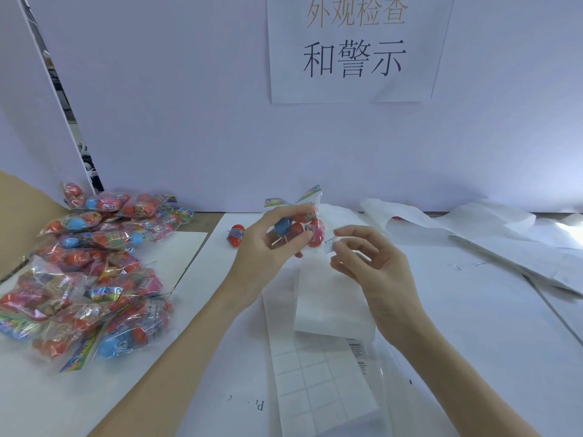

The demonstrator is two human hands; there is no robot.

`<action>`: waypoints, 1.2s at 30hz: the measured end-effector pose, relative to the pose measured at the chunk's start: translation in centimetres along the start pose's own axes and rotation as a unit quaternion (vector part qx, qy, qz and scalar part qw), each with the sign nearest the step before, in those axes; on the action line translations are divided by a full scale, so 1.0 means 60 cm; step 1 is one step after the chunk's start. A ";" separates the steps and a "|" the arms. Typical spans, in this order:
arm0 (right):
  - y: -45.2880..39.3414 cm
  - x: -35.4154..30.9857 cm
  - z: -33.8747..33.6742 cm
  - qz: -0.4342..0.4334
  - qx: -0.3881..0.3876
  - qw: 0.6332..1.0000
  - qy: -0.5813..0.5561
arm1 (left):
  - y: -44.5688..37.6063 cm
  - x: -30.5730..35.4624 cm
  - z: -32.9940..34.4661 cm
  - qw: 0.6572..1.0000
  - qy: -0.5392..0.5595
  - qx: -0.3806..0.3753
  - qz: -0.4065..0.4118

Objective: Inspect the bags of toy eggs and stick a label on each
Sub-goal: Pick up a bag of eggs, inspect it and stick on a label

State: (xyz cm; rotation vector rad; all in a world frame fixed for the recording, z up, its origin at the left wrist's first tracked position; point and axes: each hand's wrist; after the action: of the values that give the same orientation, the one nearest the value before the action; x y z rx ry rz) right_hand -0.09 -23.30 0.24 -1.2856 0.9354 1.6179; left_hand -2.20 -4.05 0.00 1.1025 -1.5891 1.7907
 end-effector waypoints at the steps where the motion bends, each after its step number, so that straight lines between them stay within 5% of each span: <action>1: 0.001 -0.001 0.000 -0.006 0.002 1.000 0.006 | 0.001 0.000 0.003 1.000 -0.005 -0.013 0.000; 8: -0.003 0.003 -0.001 -0.014 0.052 0.999 0.005 | 0.009 -0.001 0.020 0.997 -0.033 -0.071 0.008; 36: -0.010 0.015 -0.008 0.043 0.070 0.994 -0.076 | 0.014 0.001 0.037 1.000 -0.001 -0.018 -0.003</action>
State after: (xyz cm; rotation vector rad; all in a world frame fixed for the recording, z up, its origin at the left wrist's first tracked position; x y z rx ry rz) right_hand 0.51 -23.37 -0.74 -1.0248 1.0029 1.6606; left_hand -2.38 -6.40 -0.47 1.0923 -1.6109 1.7514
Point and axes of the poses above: each hand's wrist, its own y-axis away from the middle knuckle, its own z-axis out of the palm, x = y × z, and after that the axes turned 13 degrees about z, right-handed
